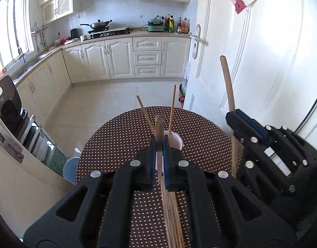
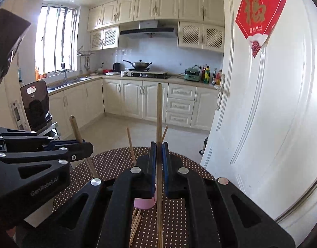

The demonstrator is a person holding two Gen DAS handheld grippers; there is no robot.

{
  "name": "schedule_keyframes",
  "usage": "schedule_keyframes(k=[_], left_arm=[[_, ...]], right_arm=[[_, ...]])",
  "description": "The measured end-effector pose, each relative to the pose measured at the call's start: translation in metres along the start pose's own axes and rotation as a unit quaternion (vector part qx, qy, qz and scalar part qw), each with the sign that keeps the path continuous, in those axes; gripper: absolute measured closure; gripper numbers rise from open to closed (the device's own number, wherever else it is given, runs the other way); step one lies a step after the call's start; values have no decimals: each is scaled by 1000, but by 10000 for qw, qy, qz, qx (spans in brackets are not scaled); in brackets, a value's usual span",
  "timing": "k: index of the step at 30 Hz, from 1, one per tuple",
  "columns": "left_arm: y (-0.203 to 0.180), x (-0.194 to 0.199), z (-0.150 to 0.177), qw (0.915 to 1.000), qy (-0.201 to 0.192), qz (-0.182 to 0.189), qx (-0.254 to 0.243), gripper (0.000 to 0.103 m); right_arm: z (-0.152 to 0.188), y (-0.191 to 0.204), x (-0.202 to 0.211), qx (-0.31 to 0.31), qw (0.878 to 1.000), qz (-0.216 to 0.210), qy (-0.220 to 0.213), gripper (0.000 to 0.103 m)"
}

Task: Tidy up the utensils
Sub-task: 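Lower both upright chopsticks down into the pink cup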

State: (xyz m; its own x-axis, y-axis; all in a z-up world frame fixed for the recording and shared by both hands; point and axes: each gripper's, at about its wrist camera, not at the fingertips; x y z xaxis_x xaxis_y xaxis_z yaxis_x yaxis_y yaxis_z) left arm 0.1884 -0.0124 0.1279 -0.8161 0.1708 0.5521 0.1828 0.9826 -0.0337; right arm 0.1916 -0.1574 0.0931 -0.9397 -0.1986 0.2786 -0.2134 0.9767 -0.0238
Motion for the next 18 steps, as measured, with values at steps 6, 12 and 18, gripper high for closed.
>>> schedule_keyframes(k=[6, 12, 18], left_arm=[[3, 12, -16, 9995, -259, 23, 184, 96], [8, 11, -31, 9981, -486, 72, 373, 97], [11, -2, -43, 9971, -495, 241, 518, 96]], right_arm=[[-14, -5, 2, -57, 9995, 79, -288, 99], [-29, -11, 8, -271, 9959, 9, -861, 99], [-38, -21, 0, -612, 9921, -138, -1084, 99]])
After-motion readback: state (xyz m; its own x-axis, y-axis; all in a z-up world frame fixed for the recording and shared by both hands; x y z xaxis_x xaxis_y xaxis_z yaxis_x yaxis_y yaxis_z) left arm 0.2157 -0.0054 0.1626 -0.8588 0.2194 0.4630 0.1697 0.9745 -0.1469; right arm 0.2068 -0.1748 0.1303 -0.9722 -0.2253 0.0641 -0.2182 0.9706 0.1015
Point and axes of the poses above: each gripper's, at about its wrist camera, not at the fingertips, and x roughly against the way its jaws point, y to its left, z to its underside, and after that the axes turned 8 degrees about -y, right-handed
